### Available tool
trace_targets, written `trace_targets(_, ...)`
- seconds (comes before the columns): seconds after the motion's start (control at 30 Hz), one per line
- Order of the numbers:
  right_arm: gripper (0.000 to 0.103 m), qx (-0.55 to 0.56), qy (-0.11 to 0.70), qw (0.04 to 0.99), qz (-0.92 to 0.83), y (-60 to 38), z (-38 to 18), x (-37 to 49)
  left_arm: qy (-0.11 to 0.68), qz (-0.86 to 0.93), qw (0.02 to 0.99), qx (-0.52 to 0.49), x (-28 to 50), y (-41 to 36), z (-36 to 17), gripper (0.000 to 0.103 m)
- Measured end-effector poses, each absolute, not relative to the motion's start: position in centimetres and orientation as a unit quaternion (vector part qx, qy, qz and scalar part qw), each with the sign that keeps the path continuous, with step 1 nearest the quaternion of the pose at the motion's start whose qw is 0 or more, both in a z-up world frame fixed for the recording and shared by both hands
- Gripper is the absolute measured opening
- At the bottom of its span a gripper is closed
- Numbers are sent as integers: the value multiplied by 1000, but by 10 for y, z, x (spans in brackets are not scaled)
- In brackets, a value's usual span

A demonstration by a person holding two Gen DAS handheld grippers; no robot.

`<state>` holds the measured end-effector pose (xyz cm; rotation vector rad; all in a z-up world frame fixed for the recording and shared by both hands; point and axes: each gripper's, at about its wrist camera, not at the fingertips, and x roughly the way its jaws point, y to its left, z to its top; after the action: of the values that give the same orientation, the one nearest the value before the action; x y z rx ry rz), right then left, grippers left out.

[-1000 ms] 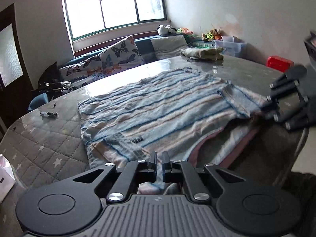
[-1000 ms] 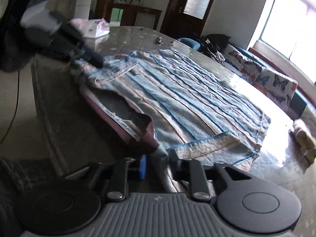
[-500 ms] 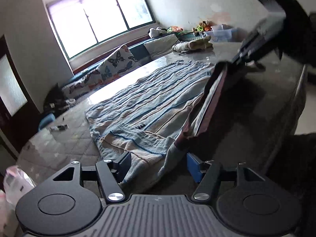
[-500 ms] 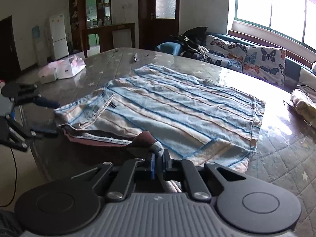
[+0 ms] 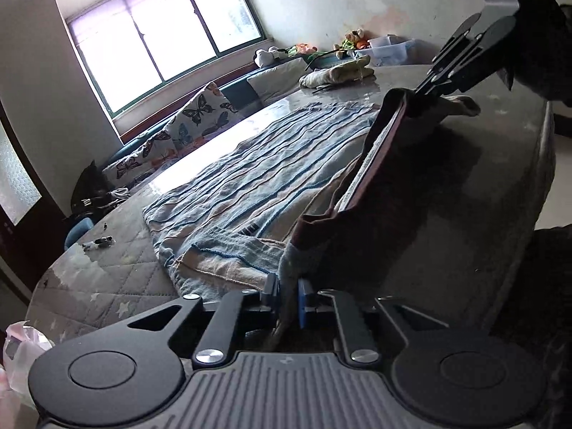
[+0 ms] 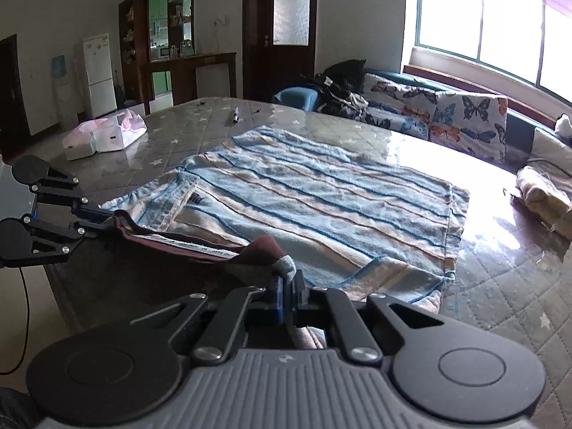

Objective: Fold clothes

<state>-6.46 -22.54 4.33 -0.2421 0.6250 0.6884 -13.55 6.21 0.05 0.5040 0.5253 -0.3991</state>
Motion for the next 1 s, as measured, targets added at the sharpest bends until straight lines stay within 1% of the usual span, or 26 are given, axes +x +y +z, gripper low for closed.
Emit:
trace_targets(0.17, 3, -113, 289, 888, 341, -236, 52, -78, 254, -207, 917, 227, -144, 62, 13, 5)
trace_targets(0.4, 3, -111, 280, 880, 367, -258, 71, -115, 255, -226, 920, 193, -180, 62, 38, 4)
trace_targets(0.5, 3, -110, 293, 872, 376, -264, 74, -131, 260, -227, 921, 178, -191, 61, 42, 4)
trace_targets(0.6, 3, -115, 296, 870, 377, -266, 79, -139, 255, -229, 921, 185, -195, 59, 47, 4)
trace_targets(0.83, 3, -122, 275, 880, 368, -260, 99, -120, 222, -209, 932, 198, -152, 61, 69, 4)
trace_targets(1.0, 3, -120, 274, 883, 360, -254, 114, -70, 215, -194, 937, 196, -102, 63, 82, 5)
